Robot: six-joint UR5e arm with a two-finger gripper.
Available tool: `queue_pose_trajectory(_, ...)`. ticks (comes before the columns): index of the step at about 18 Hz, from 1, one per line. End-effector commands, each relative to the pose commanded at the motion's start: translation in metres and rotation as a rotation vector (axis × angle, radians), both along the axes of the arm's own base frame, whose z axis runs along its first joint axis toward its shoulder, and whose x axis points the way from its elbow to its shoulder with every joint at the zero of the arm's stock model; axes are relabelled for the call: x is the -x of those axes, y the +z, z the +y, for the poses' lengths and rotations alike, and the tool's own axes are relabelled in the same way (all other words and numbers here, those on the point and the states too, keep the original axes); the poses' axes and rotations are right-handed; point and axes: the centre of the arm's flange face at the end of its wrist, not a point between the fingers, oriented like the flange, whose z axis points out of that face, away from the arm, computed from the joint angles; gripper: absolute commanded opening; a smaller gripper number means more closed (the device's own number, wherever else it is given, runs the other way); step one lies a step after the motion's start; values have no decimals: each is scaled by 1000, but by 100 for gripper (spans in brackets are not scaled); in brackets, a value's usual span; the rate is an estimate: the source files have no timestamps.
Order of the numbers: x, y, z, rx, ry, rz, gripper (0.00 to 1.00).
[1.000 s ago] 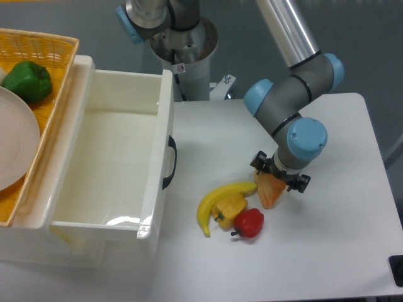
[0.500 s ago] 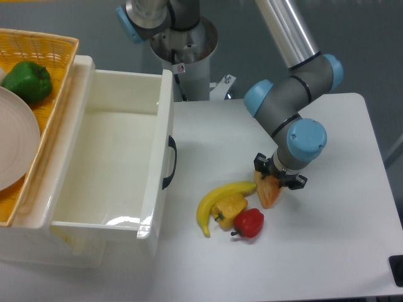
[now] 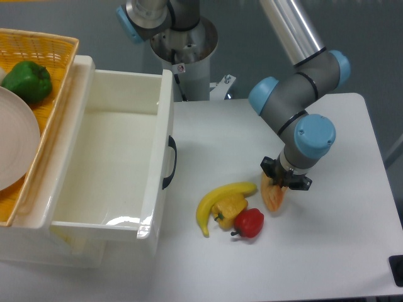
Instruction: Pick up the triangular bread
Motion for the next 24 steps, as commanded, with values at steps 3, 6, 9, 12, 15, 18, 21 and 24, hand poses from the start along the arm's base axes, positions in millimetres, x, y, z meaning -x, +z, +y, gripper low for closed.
queue_pose_trajectory(3,-2,20,4,-56,-46,6,1)
queue_pose_trajectory(6,-9,47,-1,-95,-120,34,1)
queue_pose_trajectory(9,-23,79,-11,-98,-122,45,1)
queue_pose_trajectory(12,-39,103,-16,-95,-170,34,1)
queue_pose_trajectory(15,-52,114,-13,-92,-221,27,1)
queue_pose_trajectory(18,-69,126,-9,-90,-240,20,1)
queue_pose_trajectory(21,-75,129,-11,-83,-242,24,2)
queue_pose_trajectory(24,-79,125,-14,-74,-241,21,2)
